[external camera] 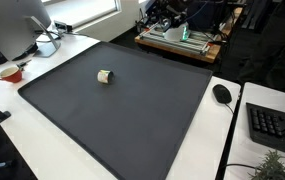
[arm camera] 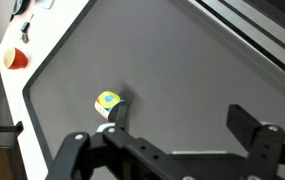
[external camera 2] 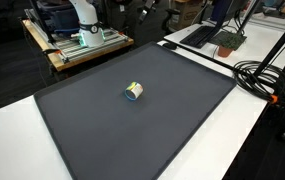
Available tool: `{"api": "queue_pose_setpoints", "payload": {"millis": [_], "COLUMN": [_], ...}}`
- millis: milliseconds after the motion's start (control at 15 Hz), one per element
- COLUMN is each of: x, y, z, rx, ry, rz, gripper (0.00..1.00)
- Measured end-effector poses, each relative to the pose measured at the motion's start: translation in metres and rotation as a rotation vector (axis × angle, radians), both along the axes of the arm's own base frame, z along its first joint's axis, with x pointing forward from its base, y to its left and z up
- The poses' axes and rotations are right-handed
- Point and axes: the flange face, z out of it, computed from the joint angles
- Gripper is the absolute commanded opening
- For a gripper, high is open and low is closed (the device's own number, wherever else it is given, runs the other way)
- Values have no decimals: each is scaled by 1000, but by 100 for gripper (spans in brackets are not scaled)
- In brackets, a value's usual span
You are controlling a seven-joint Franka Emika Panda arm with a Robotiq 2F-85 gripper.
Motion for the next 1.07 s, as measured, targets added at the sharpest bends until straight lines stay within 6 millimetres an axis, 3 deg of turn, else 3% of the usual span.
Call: {"api": "queue_pose_setpoints", "payload": {"millis": [400,533,933,1067], "x": [28,32,31,15], "y": [-44,-53,-47,-32], "z": [-78,-93,-99,-120], "rx": [-246,-309,-373,-443], "ry": [165,221,260,314], "rz": [96,108,125,163], "gripper": [100,100,100,100]}}
